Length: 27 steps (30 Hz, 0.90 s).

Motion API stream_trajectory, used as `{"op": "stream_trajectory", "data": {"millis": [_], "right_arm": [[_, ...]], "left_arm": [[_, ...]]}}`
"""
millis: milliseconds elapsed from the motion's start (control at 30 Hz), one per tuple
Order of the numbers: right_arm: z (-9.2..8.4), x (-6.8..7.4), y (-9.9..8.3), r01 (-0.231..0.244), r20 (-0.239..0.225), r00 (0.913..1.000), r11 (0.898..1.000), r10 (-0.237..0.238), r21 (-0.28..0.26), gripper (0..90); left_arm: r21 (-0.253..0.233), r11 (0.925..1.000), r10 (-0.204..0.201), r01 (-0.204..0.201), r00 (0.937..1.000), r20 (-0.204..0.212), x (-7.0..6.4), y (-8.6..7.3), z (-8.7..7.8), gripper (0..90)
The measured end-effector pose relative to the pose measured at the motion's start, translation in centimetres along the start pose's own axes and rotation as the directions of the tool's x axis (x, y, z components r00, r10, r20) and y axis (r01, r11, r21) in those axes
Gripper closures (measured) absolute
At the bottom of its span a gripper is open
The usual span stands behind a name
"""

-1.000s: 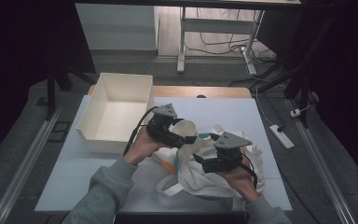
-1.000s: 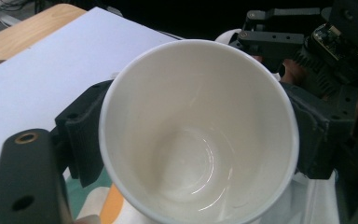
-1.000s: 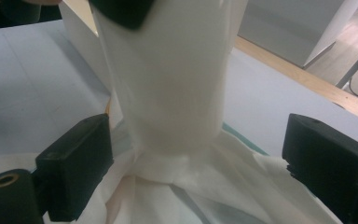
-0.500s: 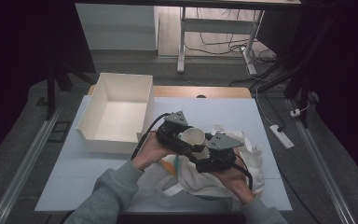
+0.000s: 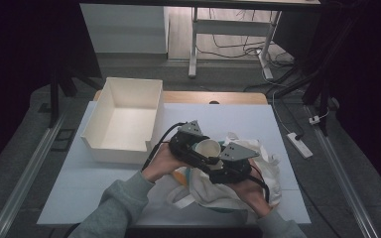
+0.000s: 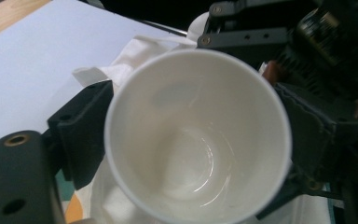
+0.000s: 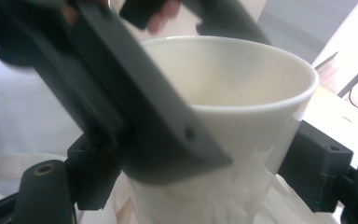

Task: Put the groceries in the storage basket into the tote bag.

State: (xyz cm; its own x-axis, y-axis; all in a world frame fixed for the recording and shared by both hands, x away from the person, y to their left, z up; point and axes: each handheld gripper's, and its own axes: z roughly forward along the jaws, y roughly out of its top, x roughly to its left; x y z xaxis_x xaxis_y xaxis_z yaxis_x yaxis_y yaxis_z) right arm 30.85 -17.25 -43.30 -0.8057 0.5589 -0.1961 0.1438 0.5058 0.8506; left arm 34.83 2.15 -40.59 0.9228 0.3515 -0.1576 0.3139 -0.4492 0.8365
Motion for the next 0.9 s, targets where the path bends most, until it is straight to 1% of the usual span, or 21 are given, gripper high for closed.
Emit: {"op": "stream_trajectory", "data": {"millis": [67,133,300,367,433,533,633,700,800,900], "right_arm": [[0.0,-0.1,-0.1,0.0,0.007,1.0,1.0,0.0,0.013,21.2],[-0.1,-0.4,-0.3,-0.004,0.02,0.9998,1.0,0.003,0.014,21.2],[-0.9,-1.7,-0.9,-0.04,0.07,0.9968,0.999,0.039,0.012,21.2],[-1.4,-2.3,-1.2,-0.063,0.091,0.9939,0.998,0.062,0.006,21.2],[-1.9,-2.8,-1.5,-0.077,0.106,0.9914,0.997,0.076,0.001,21.2],[-2.7,-3.3,-1.9,-0.092,0.13,0.9873,0.996,0.091,-0.001,21.3],[-3.3,-3.6,-2.6,-0.108,0.142,0.9841,0.994,0.106,0.006,21.2],[-3.5,-3.8,-3.2,-0.119,0.146,0.9826,0.993,0.115,0.015,21.2],[-3.6,-3.8,-4.0,-0.14,0.139,0.9812,0.99,0.133,0.037,21.2],[-3.2,-3.7,-4.3,-0.145,0.13,0.9818,0.988,0.138,0.047,21.3]], "left_arm": [[-0.015,0.9999,-0.004,0.004,1.0,-0.006,0.0,0.0,-0.4,14.8],[-0.029,0.9995,-0.01,0.009,0.9999,-0.011,0.1,0.0,-0.8,14.5],[-0.055,0.9983,-0.018,0.016,0.9995,-0.026,0.6,0.0,-1.9,14.6],[-0.058,0.9981,-0.023,0.021,0.9989,-0.04,0.9,-0.1,-2.2,14.8],[-0.052,0.9983,-0.029,0.026,0.9975,-0.065,1.3,-0.2,-2.4,15.1],[-0.05,0.9978,-0.047,0.043,0.9959,-0.078,1.9,-0.5,-2.6,15.6],[-0.042,0.9978,-0.054,0.05,0.9938,-0.097,2.2,-0.6,-2.7,16.0],[-0.038,0.9979,-0.055,0.052,0.9931,-0.104,2.3,-0.7,-2.8,16.5],[-0.034,0.9978,-0.061,0.057,0.9926,-0.106,2.5,-0.8,-2.7,17.1],[-0.027,0.9977,-0.064,0.061,0.9924,-0.105,2.6,-0.9,-2.6,17.2]]}}
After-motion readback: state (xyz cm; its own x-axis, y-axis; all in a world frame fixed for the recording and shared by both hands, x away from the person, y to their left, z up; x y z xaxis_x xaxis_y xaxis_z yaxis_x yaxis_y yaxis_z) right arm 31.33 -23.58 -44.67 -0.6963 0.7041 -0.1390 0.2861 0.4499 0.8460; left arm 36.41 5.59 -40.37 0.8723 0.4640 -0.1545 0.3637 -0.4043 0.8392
